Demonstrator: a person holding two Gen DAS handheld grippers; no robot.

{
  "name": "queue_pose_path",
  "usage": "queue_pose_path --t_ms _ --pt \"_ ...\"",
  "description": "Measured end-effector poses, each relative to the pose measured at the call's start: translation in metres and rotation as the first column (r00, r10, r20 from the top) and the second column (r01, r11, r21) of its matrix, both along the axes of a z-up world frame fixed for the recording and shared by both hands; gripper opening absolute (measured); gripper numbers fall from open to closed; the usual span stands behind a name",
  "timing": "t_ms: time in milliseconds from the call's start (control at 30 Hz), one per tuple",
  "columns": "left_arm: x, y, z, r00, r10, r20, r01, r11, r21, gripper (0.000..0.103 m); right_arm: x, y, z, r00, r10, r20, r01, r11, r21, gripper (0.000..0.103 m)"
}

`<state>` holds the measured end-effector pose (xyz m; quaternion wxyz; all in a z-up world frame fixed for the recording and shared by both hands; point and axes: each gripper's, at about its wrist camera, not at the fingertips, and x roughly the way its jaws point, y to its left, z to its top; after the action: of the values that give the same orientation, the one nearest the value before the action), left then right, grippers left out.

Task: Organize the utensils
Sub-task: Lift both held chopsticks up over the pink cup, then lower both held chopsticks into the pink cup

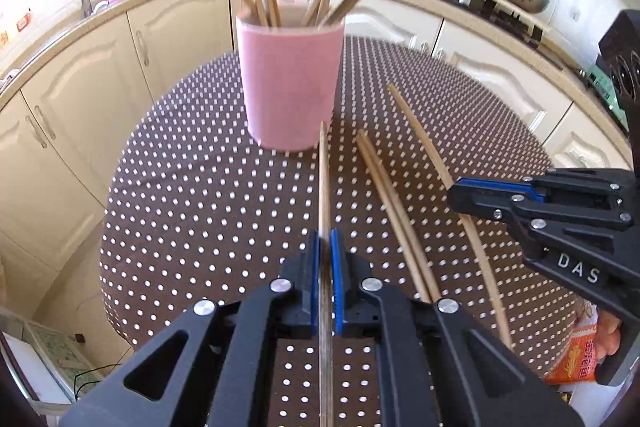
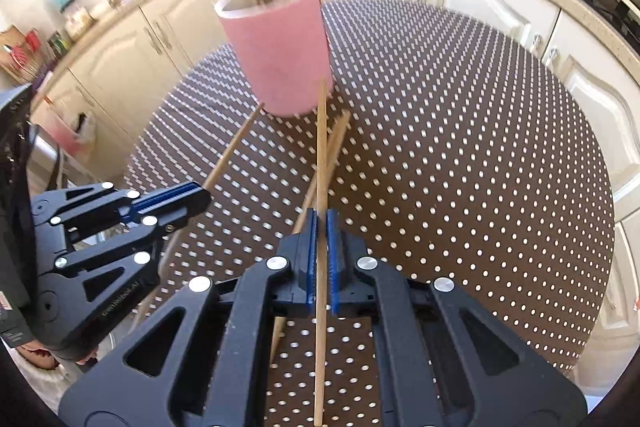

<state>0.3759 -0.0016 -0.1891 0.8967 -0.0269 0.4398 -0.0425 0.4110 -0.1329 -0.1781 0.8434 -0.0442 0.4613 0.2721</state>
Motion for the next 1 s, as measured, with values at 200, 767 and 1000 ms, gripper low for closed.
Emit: queue_pose_path --t_ms 200,767,1000 --pt "-0.016 0.004 0.027 0.995 0.052 0.09 -0.05 0.998 -0.031 0.006 -0.028 -0.009 0.035 0.996 0.004 0.09 -0.011 0.997 0.079 0.005" --pt "-0.05 0.029 0.089 0.897 0.078 0.436 0.007 0.981 -0.192 0.006 -0.037 -0.011 0.085 0.967 -0.038 0.253 -0.025 0.97 0.241 0.005" --pt "-0.042 0.031 0.1 0.83 0.112 0.547 0.001 0.98 -0.201 0.006 -0.028 -0.017 0.099 0.948 -0.076 0.31 -0.021 0.954 0.299 0.005"
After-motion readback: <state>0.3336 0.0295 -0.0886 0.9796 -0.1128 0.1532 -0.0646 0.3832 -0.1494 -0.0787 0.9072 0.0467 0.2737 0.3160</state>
